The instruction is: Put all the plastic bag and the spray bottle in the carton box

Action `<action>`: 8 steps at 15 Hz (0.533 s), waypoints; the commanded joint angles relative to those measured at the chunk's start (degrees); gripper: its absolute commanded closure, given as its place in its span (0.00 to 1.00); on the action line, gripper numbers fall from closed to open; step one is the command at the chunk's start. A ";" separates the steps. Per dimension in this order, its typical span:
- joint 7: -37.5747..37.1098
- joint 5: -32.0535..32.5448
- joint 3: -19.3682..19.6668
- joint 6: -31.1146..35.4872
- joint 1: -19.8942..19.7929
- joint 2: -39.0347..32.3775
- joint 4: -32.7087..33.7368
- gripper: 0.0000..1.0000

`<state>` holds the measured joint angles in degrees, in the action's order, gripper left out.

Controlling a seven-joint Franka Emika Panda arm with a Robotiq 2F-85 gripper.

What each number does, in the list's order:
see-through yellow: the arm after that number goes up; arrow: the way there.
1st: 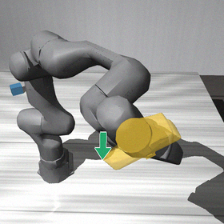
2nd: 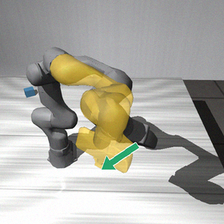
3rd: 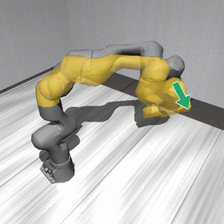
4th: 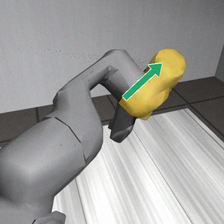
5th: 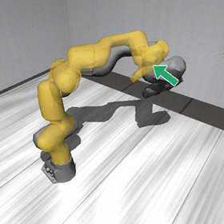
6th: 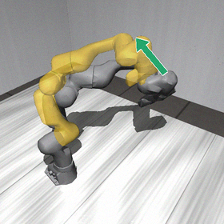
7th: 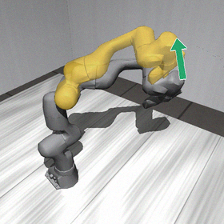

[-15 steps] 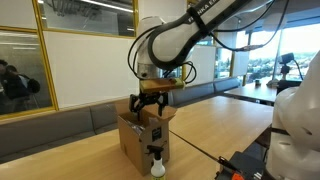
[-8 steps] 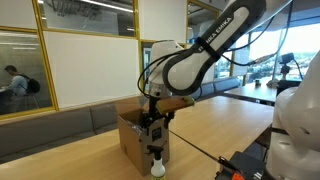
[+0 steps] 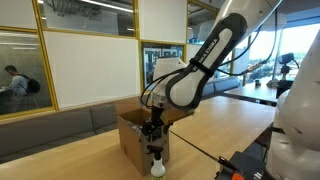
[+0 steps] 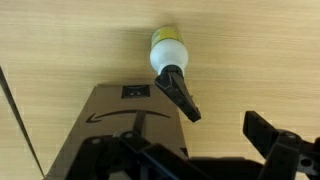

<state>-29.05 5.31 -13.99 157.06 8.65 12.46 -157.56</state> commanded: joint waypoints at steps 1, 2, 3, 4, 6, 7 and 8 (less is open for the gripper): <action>0.35 2.73 -1.28 5.37 -2.36 -3.91 -0.02 0.00; 0.25 3.36 -1.22 6.25 -2.55 -4.86 -0.05 0.00; 0.40 3.69 -1.09 7.07 -2.46 -5.82 -0.06 0.00; 0.15 4.59 -0.44 8.15 -2.04 -6.88 -0.09 0.00; 1.28 4.84 -0.10 10.32 -1.76 -8.73 -0.11 0.00; 2.17 4.66 0.07 11.72 -1.62 -9.79 -0.13 0.00; 3.47 4.32 0.19 13.16 -1.47 -10.78 -0.14 0.00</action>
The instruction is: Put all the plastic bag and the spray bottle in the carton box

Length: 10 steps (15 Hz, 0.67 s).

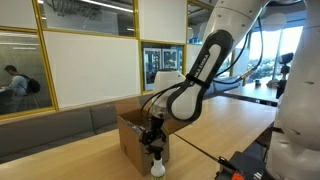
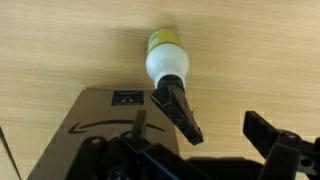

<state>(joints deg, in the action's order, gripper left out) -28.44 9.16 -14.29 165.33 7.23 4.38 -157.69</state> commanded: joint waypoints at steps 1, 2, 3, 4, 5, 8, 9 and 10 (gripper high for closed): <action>4.68 -0.41 0.59 6.72 0.17 -4.03 -0.01 0.00; 5.63 -0.52 0.54 7.98 0.09 -4.95 -0.03 0.00; 7.22 -1.05 0.44 9.53 0.11 -6.17 -0.04 0.00; 8.83 -1.50 0.21 10.82 0.04 -7.24 -0.05 0.00; 10.66 -2.04 -0.13 12.25 -0.18 -8.45 -0.03 0.00; 17.76 -4.98 0.68 14.44 0.75 -11.54 0.40 0.00; 19.63 -5.42 0.52 14.57 0.30 -12.52 0.69 0.00; 21.44 -5.89 0.52 14.20 -0.12 -13.08 0.90 0.00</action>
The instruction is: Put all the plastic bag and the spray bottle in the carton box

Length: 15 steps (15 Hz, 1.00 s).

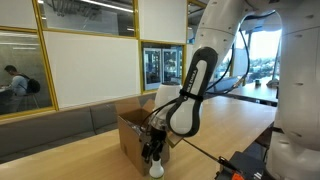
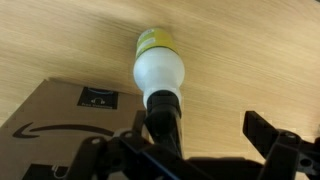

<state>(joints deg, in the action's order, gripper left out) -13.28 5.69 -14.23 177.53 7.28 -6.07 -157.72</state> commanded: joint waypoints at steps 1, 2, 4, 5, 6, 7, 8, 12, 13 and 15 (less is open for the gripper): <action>7.45 -1.95 -2.26 1.94 -3.56 -3.48 1.14 0.00; 8.71 -1.99 -2.60 1.71 -4.35 -3.96 1.31 0.00; 10.78 -2.00 -3.97 1.36 -6.79 -4.91 1.69 0.00; 11.54 -1.93 -4.47 0.93 -7.86 -5.22 2.00 0.00; 12.09 -1.39 -4.31 0.09 -8.49 -5.06 2.41 0.00; 12.93 -1.23 -4.56 -0.29 -9.36 -5.23 2.86 0.00; 13.59 -1.01 -4.48 -0.75 -9.85 -5.25 3.32 0.00; 15.95 -1.30 -4.78 -1.63 -11.54 -5.87 4.95 0.00; 16.31 -1.45 -5.00 -1.77 -11.81 -5.95 5.15 0.00; 16.60 -1.61 -5.45 -2.15 -12.09 -5.83 5.37 0.00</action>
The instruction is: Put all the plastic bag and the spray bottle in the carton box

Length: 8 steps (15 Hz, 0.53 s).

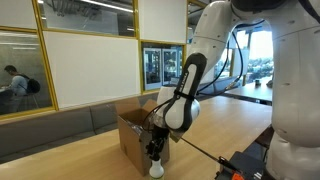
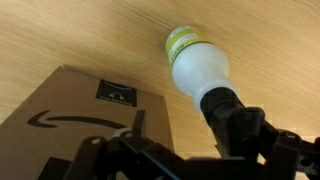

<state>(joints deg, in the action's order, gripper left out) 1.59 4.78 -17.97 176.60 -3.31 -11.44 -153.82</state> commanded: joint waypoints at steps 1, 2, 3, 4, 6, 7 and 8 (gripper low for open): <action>1.76 -0.66 -1.82 -1.46 -1.53 -0.41 1.54 0.00; 1.77 -0.69 -2.06 -1.88 -1.60 -0.29 1.62 0.00; 1.84 -0.79 -2.32 -2.36 -1.71 -0.14 1.67 0.00; 1.82 -0.83 -2.50 -2.68 -1.74 0.02 1.67 0.25; 1.85 -0.81 -2.80 -3.78 -1.74 0.33 1.75 0.32; 1.83 -0.77 -2.88 -4.34 -1.69 0.51 1.77 0.42; 1.90 -0.85 -3.02 -4.89 -1.74 0.61 1.85 0.49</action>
<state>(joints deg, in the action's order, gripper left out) 2.07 4.78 -19.62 173.93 -3.92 -11.70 -152.76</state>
